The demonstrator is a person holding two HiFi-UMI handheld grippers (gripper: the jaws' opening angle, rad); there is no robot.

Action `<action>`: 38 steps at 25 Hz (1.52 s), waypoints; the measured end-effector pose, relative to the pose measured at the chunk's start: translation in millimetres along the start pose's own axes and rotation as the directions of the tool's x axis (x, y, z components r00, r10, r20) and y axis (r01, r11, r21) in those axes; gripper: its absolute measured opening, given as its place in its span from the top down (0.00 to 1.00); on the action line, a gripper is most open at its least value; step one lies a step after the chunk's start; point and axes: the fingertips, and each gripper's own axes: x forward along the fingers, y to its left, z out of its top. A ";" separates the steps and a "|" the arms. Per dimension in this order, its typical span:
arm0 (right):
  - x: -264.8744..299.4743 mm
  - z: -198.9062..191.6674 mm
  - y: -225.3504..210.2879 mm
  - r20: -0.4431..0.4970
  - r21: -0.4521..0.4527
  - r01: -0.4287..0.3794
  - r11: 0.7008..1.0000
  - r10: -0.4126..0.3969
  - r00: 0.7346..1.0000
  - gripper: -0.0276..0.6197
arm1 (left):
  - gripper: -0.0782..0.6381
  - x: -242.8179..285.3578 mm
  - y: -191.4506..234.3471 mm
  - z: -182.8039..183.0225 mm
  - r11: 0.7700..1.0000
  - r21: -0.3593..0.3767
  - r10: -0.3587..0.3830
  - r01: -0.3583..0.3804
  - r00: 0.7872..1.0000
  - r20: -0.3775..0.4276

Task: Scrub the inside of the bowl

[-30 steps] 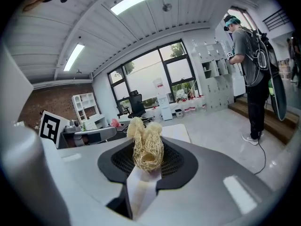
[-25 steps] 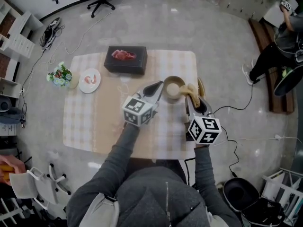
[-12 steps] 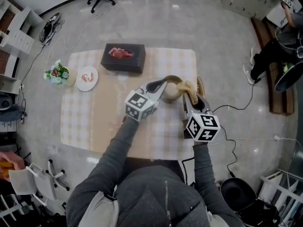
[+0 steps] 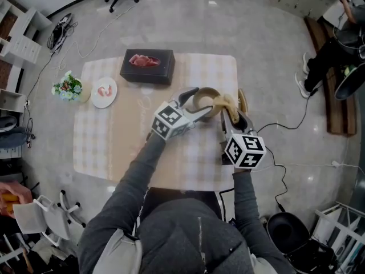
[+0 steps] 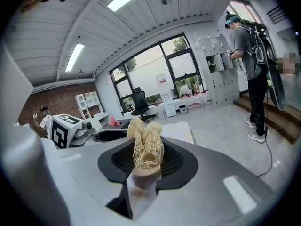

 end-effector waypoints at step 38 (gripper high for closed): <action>14.0 -19.5 -24.5 -0.037 0.071 0.056 0.996 -0.054 0.998 0.79 | 0.06 46.8 -7.1 -53.5 0.972 0.165 -0.125 0.166 0.965 -0.232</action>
